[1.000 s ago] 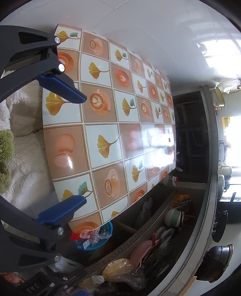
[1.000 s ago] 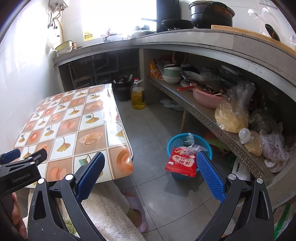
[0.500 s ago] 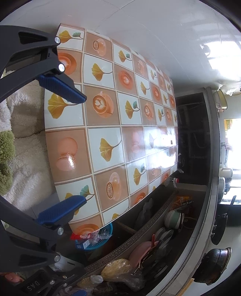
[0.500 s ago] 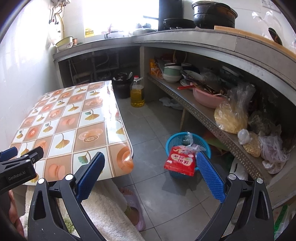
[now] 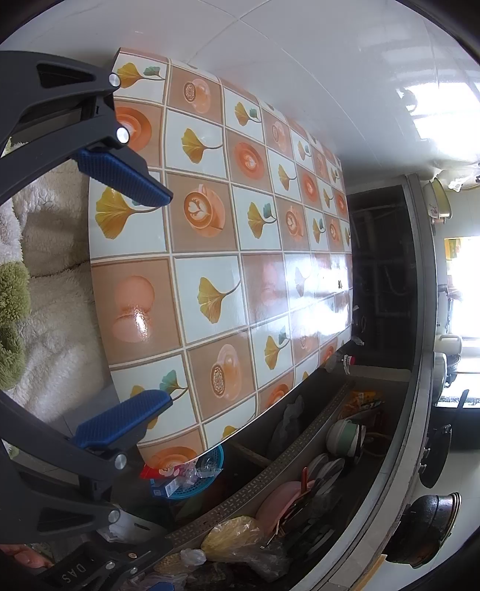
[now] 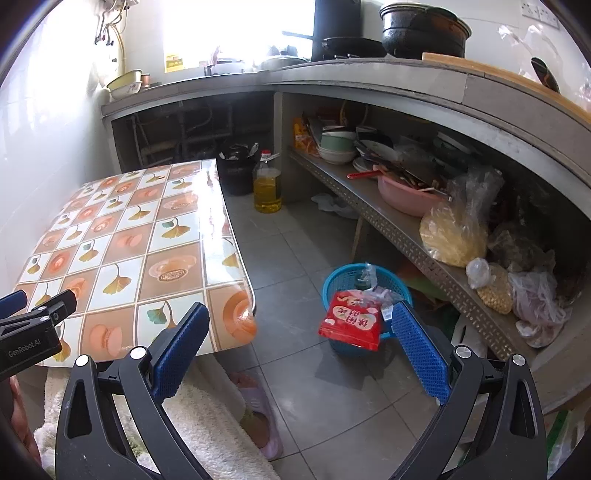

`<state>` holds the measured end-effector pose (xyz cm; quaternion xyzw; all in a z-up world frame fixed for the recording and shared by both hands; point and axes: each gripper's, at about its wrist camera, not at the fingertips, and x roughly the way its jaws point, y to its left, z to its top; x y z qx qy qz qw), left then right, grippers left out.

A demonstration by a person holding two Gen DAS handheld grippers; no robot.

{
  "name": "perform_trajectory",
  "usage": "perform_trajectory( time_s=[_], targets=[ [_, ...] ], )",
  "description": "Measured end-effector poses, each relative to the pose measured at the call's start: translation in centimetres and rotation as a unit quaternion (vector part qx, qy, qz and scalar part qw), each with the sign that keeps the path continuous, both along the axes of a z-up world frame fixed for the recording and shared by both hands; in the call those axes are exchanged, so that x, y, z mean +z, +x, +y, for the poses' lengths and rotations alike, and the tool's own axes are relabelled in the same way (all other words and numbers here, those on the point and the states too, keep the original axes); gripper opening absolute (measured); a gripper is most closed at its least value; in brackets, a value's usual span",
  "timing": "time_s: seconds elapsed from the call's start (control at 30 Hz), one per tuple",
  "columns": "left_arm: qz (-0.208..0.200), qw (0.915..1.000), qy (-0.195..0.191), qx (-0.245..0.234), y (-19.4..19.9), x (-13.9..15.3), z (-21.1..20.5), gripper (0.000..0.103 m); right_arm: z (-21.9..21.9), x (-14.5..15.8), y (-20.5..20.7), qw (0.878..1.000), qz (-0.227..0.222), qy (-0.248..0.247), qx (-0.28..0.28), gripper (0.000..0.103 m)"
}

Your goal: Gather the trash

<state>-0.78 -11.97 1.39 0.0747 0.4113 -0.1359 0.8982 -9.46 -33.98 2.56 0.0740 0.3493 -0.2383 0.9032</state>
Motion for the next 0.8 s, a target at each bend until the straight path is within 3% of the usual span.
perform_trajectory(
  time_s=[0.17,0.5,0.8],
  targets=[
    [-0.001,1.0000,0.005,0.003,-0.1,0.1,0.1,0.097,0.0,0.0,0.0,1.000,0.000,-0.001,0.000,0.095],
    [-0.006,0.9982,0.024,0.055,1.1,0.6,2.9,0.097,-0.3,-0.1,0.2,1.000,0.002,0.001,0.006,0.095],
    [-0.003,0.9977,0.035,0.058,0.7,0.3,3.2,0.097,-0.4,-0.2,0.6,1.000,0.004,0.002,0.014,0.095]
  ],
)
